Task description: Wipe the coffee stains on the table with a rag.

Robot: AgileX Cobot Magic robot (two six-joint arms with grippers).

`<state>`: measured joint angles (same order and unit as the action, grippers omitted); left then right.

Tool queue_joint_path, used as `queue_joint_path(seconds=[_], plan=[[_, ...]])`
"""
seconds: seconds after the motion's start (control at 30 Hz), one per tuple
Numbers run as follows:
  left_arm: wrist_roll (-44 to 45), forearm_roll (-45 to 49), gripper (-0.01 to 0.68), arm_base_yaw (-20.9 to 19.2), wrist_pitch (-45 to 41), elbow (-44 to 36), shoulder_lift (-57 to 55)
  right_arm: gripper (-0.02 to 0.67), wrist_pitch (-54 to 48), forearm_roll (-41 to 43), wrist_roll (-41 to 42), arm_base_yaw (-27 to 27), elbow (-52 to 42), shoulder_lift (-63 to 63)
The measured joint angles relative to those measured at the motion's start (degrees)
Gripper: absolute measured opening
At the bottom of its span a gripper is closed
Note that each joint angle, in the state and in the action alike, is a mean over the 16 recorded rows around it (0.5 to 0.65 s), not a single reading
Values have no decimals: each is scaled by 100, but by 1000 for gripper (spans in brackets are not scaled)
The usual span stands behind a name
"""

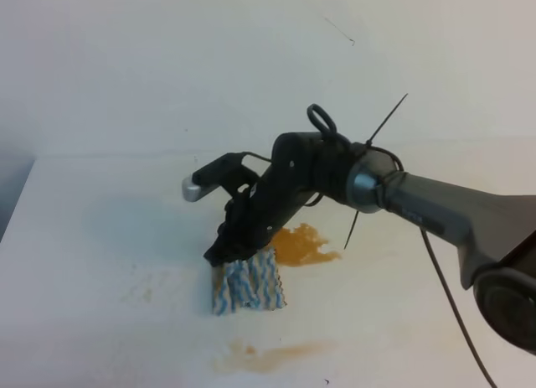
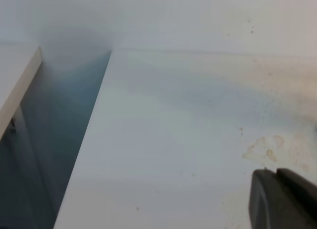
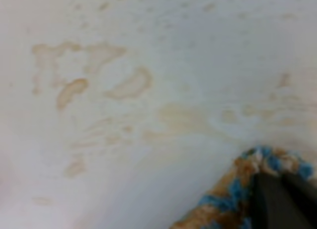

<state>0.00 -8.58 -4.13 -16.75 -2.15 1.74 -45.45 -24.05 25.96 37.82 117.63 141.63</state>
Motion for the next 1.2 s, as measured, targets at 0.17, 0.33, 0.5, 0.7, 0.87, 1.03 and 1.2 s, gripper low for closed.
queue_joint_path(seconds=[0.17,0.33,0.5,0.7,0.87,1.03,1.2], plan=[[0,0,0,0,0,0,0,17,120,13,-11,-392,21,27],[0,0,0,0,0,0,0,17,130,-38,85,-705,82,54],[0,0,0,0,0,0,0,17,-36,-201,267,-877,320,96],[0,0,0,0,0,0,0,17,-341,-249,482,-932,727,27],[0,0,0,0,0,0,0,17,-620,133,452,-993,1023,-228],[0,0,0,0,0,0,0,17,-824,755,245,-1164,1136,-569],[0,0,0,0,0,0,0,17,-999,1309,56,-1383,1026,-824]])
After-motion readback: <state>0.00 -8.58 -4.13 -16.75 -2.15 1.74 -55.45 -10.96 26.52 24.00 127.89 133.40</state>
